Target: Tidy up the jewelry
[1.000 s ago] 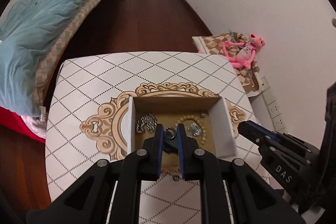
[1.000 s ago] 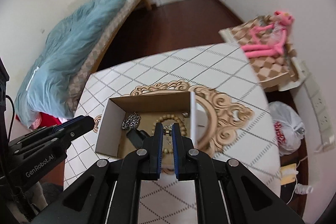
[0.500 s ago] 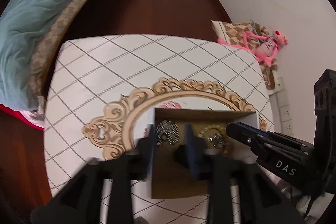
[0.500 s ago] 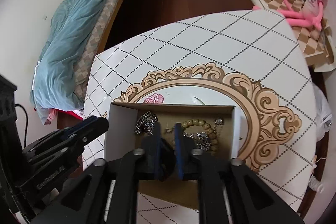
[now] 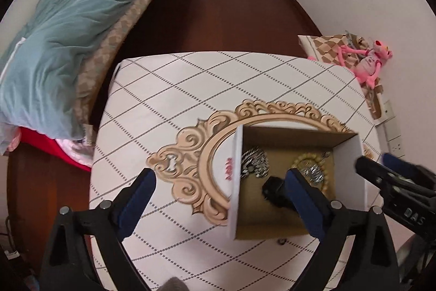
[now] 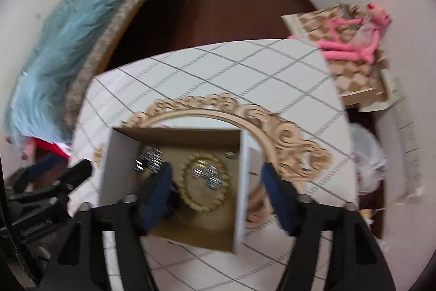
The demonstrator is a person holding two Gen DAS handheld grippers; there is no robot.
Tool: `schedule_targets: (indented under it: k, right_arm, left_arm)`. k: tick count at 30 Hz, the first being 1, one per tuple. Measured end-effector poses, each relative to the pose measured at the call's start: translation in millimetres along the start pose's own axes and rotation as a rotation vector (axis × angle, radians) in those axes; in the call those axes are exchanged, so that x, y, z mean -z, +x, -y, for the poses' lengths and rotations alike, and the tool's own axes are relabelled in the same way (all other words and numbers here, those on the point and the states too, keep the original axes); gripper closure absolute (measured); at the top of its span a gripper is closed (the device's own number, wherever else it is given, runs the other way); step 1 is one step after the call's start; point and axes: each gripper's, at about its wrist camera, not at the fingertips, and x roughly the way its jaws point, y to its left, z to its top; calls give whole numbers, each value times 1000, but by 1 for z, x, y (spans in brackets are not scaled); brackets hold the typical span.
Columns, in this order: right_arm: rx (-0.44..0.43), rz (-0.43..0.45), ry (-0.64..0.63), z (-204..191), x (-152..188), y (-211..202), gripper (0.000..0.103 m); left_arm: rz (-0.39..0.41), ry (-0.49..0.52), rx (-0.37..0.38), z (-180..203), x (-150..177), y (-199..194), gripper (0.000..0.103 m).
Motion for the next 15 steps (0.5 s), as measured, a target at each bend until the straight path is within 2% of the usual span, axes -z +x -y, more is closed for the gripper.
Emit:
schedule_targets:
  k: [1,5,7,15]
  right_arm:
    - [46,-1,-12,0,5,-2,10]
    - [147,7,-32,1,24,-11,7]
    - [158,5,-24,1,33,-17,3]
    - [174,55,8,0,58,-64,3]
  left_arm:
    - [11,7,-12,0,5,-2,6]
    - [45,23,-49,3,19,-12,1]
    - [42,18,-46,4,25,-16,1]
    - [83,-8,-30,4,38,-59,1]
